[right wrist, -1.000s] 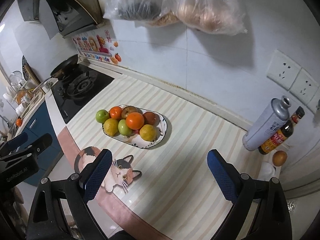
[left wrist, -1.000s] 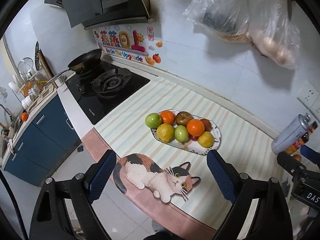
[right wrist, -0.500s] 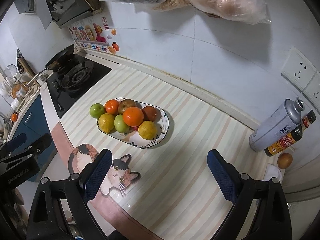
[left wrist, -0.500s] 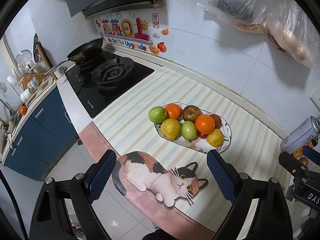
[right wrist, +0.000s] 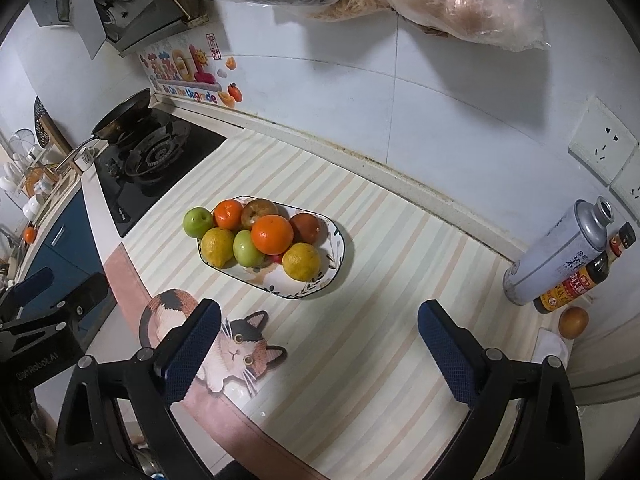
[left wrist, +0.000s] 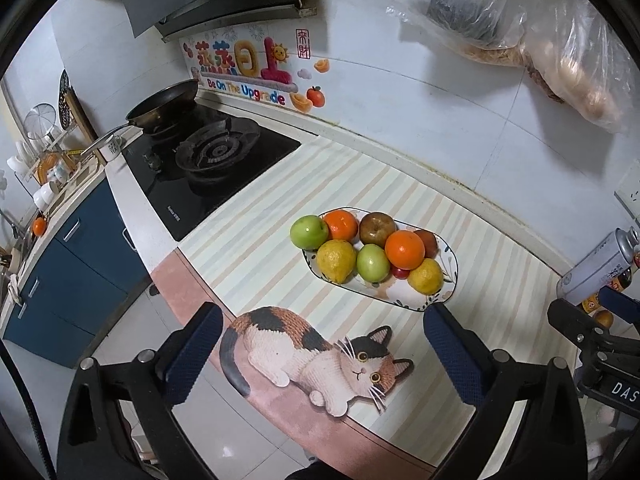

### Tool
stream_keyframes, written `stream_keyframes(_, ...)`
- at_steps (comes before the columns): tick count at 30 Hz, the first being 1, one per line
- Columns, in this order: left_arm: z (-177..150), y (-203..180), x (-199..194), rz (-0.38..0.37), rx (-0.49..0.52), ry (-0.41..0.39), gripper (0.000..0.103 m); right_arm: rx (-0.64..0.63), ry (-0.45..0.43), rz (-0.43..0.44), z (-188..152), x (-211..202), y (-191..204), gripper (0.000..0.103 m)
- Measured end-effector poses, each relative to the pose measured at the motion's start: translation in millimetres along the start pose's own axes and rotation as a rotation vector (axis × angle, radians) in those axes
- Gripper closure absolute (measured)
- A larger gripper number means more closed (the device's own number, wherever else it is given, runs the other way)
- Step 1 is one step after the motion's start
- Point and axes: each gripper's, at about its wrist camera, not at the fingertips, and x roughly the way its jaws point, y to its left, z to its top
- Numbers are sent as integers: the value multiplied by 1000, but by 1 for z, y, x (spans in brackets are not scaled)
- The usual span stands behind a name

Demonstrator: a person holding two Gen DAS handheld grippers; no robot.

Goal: Organize fruits

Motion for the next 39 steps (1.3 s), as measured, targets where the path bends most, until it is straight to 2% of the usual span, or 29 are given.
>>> stream_keyframes(39, -2, 0, -7, -2, 3, -9, 0, -9, -11, 9, 2, -7, 3, 2)
